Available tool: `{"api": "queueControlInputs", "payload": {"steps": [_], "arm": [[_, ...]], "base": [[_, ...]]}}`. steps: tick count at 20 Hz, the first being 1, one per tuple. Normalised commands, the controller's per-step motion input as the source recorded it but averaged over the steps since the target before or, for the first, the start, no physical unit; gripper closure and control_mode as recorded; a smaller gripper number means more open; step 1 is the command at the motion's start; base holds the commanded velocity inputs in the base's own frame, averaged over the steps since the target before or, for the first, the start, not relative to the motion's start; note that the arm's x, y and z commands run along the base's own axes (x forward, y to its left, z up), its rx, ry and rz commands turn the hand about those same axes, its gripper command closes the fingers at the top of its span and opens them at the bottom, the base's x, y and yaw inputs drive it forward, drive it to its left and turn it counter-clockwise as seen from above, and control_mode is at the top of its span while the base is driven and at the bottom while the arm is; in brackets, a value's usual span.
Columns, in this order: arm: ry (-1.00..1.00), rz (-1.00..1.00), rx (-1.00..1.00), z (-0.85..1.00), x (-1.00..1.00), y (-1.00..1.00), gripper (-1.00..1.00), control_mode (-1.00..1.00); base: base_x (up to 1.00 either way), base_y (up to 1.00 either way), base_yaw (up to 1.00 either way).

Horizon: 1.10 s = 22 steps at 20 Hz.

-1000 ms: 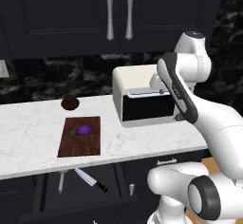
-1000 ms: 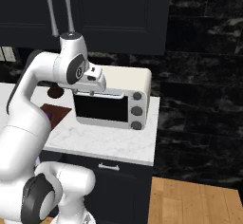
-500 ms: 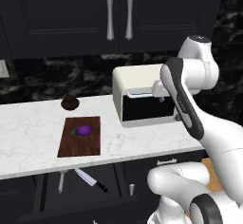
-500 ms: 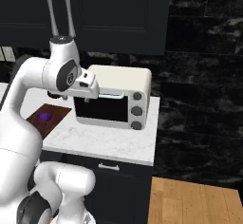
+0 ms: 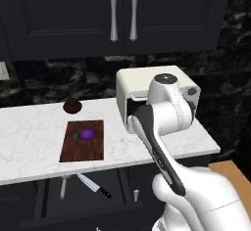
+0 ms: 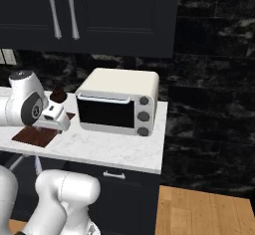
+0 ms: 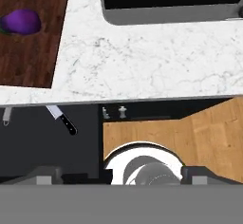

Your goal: Place the appropriate cutting tool for cutting the eggplant skin on the cutting board.

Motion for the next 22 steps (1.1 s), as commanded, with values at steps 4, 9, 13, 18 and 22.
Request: {"api": "queueControlInputs", "payload": {"steps": [4,9,13,18,22], "arm": [[0.19,-0.01,-0.03,-0.71,0.28,0.78,-1.00,-1.00],[0.03,0.00,0.03,-0.80,0.26,0.36,-1.00,-1.00],[0.00,0.00,0.05,-0.72,0.14,0.14,-1.00,-1.00],[0.00,0.00,0.01,-0.64,0.23,0.43,-1.00,-1.00],[0.00,0.00,0.00,-0.67,0.14,0.78,-1.00,-1.00]], "base": [[0.00,0.00,0.00],[0.00,0.00,0.00],[0.00,0.00,0.00],[0.00,0.00,0.00],[0.00,0.00,0.00]]}}
